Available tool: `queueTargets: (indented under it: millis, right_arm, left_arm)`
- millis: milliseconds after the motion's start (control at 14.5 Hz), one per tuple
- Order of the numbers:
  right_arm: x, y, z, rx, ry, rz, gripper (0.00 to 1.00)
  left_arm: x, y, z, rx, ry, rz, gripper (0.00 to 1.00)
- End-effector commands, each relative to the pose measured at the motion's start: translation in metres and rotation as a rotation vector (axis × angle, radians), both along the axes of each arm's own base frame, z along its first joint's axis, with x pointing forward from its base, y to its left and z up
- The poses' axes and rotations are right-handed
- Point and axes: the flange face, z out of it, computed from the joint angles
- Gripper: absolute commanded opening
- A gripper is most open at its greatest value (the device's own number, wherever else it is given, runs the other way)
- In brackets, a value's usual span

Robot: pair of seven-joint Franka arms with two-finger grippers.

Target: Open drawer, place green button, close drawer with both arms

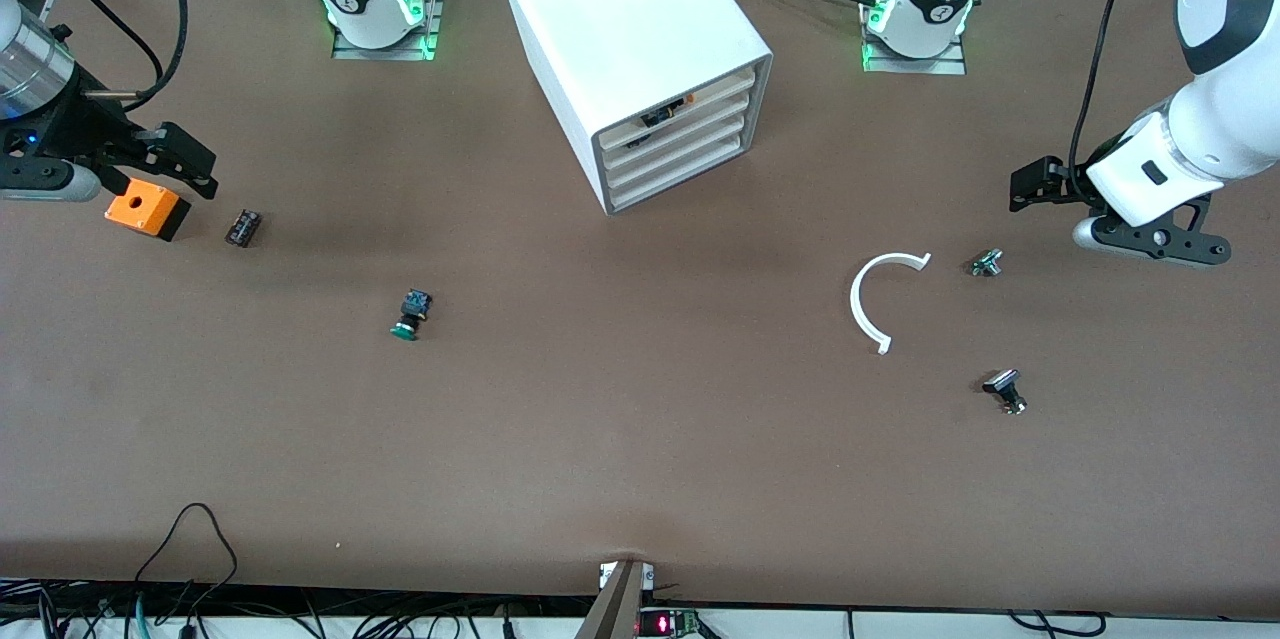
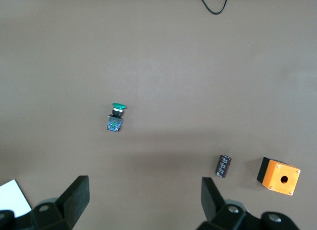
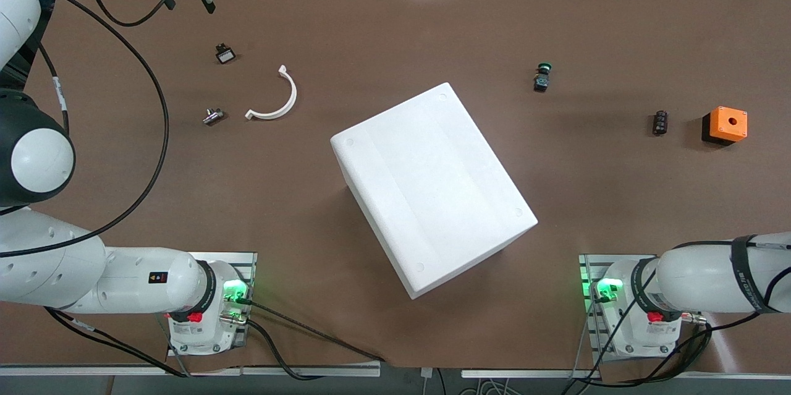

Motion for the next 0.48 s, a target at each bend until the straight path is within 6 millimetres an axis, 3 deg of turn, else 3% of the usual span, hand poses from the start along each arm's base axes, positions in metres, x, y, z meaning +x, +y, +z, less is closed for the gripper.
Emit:
queueTargets:
  millis: [0,275,413]
  right_arm:
    - [-0.004,-0.001,0.005,0.012,0.021,-0.007,0.99]
    - [-0.005,-0.001,0.006,0.013,0.020,-0.006,0.99]
    - [-0.003,0.000,-0.003,0.011,0.045,0.012,0.99]
  left_arm:
    - [0.002,0.000,0.004,-0.029,0.009,-0.014,1.00]
    - [0.002,0.000,0.004,-0.029,0.009,-0.014,1.00]
    - [0.001,-0.003,0.000,-0.035,0.024,-0.016,1.00]
